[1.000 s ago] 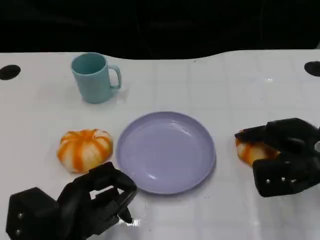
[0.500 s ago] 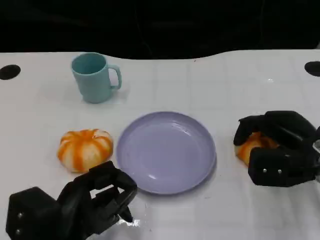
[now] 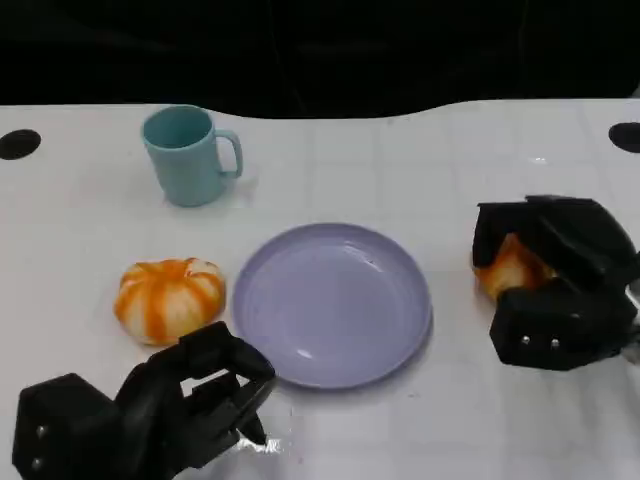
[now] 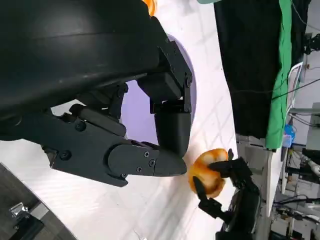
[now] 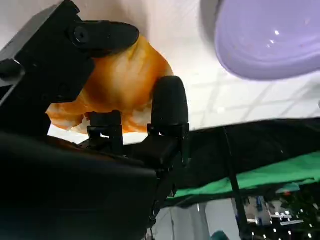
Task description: Grasp the bread from the table and place it into the plate.
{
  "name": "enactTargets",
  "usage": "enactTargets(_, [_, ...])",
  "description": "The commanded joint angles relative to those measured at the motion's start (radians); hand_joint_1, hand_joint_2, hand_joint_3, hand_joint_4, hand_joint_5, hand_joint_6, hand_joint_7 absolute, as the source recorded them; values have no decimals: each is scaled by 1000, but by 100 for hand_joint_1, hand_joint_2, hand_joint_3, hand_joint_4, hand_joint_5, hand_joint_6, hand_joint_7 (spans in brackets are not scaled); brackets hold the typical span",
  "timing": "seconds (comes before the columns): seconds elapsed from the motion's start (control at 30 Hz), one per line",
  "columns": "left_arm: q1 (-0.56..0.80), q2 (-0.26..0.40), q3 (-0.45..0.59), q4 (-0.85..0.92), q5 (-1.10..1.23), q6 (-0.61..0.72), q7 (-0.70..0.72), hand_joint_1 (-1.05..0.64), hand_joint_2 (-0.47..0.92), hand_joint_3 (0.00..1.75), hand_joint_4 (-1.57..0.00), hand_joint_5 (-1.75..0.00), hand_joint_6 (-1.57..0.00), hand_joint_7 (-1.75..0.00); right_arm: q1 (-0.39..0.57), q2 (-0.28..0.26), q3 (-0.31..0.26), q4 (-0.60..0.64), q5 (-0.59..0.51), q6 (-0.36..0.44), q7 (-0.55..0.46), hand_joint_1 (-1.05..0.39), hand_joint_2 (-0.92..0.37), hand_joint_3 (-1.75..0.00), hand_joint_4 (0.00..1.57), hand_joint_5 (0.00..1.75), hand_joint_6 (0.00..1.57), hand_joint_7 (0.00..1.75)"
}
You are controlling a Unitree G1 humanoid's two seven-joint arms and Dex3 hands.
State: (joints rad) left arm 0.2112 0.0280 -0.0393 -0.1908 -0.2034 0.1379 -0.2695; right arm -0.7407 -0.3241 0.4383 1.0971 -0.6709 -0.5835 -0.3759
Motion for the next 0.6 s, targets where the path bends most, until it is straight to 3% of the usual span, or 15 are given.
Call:
enactTargets(0.03, [5, 11, 5, -6, 1, 4, 9, -50, 87, 34, -72, -175, -74, -138, -30, 0, -25, -6, 34, -53, -22, 13, -35, -111, 93, 175, 72, 174])
enactTargets(0.17, [5, 12, 3, -4, 8, 2, 12, -51, 87, 35, -72, -175, -74, -139, -33, 8, -39, -35, 60, -98, -2, 8, -25, -130, 96, 175, 75, 175])
enactTargets(0.6, [-2, 10, 4, 7, 7, -6, 8, -51, 87, 36, -73, -175, -74, -138, -36, 81, -46, -126, 116, -168, 126, 3, -20, -145, 99, 175, 79, 172])
